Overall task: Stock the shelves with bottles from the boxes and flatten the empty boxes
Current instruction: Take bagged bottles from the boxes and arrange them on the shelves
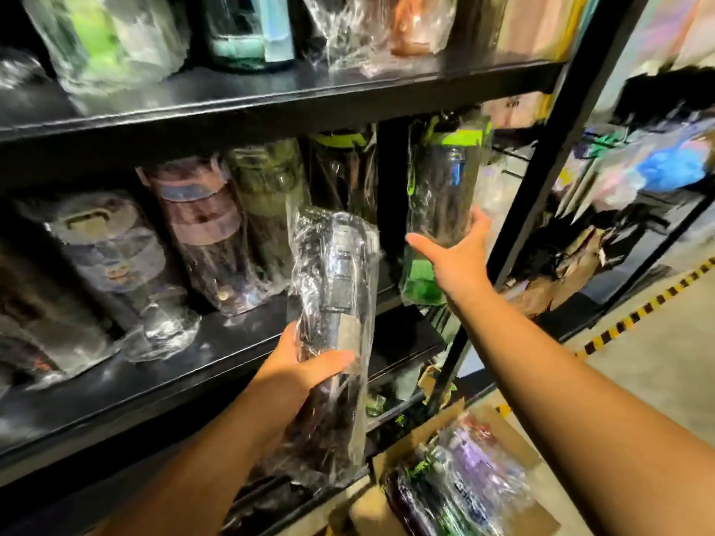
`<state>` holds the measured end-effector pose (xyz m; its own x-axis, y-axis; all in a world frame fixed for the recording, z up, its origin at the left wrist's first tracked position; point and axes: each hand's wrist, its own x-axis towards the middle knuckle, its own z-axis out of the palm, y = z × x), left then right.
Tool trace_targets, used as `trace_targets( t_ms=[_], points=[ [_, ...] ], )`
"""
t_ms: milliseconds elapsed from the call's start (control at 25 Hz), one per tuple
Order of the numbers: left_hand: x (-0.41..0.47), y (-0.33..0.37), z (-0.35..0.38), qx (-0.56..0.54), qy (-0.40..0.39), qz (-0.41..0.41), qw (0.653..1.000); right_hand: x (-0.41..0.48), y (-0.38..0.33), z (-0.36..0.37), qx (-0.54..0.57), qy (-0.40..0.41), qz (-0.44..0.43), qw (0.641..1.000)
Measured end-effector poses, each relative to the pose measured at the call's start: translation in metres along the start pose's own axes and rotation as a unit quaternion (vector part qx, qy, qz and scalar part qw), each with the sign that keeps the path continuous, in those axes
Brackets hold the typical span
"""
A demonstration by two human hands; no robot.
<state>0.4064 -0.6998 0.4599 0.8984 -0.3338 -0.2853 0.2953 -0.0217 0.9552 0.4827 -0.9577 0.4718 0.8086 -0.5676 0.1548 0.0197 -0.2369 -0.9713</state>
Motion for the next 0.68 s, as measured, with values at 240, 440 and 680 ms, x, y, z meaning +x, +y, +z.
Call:
trace_targets(
  t_ms=[240,440,680],
  points=[
    [0.006,-0.008,0.036,-0.024,0.002,-0.004,1.000,0.048,0.020,0.016,0.013,0.004,-0.053,0.999],
    [0.011,-0.017,0.048,-0.031,0.056,-0.017,0.998,0.053,0.041,0.028,0.007,0.003,-0.063,0.998],
    [0.016,-0.017,0.058,-0.054,0.072,-0.033,0.995,0.051,0.061,0.011,-0.141,-0.051,-0.087,0.985]
  ],
)
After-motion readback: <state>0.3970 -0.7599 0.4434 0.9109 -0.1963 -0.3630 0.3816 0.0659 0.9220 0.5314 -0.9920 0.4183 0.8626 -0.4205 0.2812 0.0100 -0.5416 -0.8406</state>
